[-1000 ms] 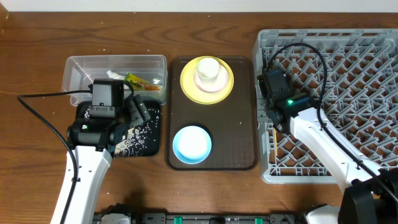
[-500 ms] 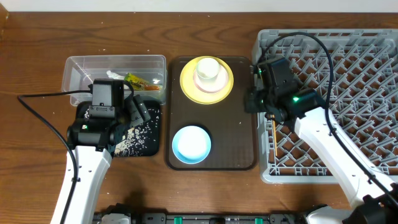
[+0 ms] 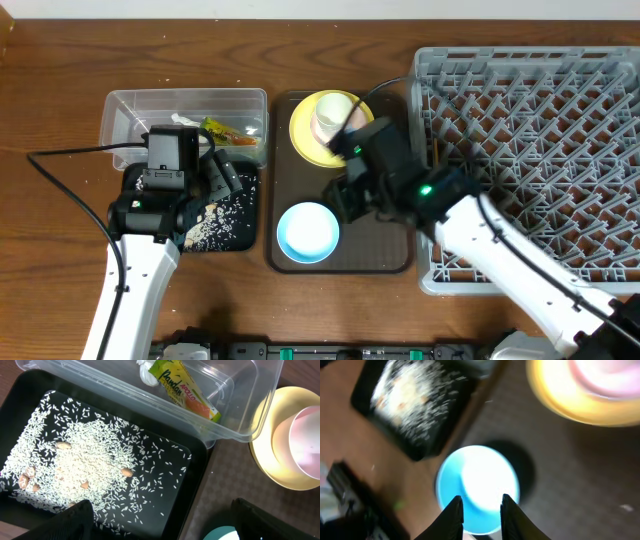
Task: Sort waste into correct bins and load items into the dishwasher rack
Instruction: 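Move the right gripper left to the light-blue bowl on the tray, then close the right gripper on the light-blue bowl rim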
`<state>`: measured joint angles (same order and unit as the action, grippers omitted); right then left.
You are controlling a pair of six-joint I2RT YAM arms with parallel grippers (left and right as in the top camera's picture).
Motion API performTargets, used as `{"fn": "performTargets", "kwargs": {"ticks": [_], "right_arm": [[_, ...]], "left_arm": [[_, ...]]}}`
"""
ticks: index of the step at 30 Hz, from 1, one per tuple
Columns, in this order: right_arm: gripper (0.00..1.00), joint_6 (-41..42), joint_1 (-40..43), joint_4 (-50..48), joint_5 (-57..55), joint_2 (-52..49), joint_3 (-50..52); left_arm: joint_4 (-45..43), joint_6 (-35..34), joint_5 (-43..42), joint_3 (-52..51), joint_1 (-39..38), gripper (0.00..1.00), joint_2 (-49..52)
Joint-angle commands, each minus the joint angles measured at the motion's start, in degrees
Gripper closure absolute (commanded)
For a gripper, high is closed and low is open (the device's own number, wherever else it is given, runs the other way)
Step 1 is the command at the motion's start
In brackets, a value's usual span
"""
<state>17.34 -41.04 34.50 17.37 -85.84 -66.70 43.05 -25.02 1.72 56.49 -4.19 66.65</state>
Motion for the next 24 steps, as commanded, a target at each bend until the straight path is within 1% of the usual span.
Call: {"fn": "performTargets", "kwargs": {"ticks": [1,7,11,15,19,24], "right_arm": [[0.75,-6.3,-5.1,-1.2,0.5,0.0,-0.6],[0.74,-13.0,-13.0,-2.8,-4.5,-1.9,-0.6],[0.71,-17.2,-16.7,-3.0,-7.8,-4.3,-0.6],[0.69,-17.2,-18.7,-3.8,-10.7,-7.7,-0.6],[0.67,-17.2,-18.9,-4.5,-10.9,-11.2,-0.6],[0.66,-17.2,-19.3,-5.7,-10.0,-16.2,-0.6]], "left_arm": [[-0.2,1.0,0.7,-0.4,0.3,0.1,0.4],[-0.2,1.0,0.7,-0.4,0.3,0.1,0.4],[-0.2,1.0,0.7,-0.4,0.3,0.1,0.4],[-0.3,1.0,0.7,-0.4,0.3,0.1,0.4],[-0.3,1.0,0.7,-0.4,0.3,0.1,0.4],[-0.3,1.0,0.7,-0.4,0.3,0.1,0.4]]}}
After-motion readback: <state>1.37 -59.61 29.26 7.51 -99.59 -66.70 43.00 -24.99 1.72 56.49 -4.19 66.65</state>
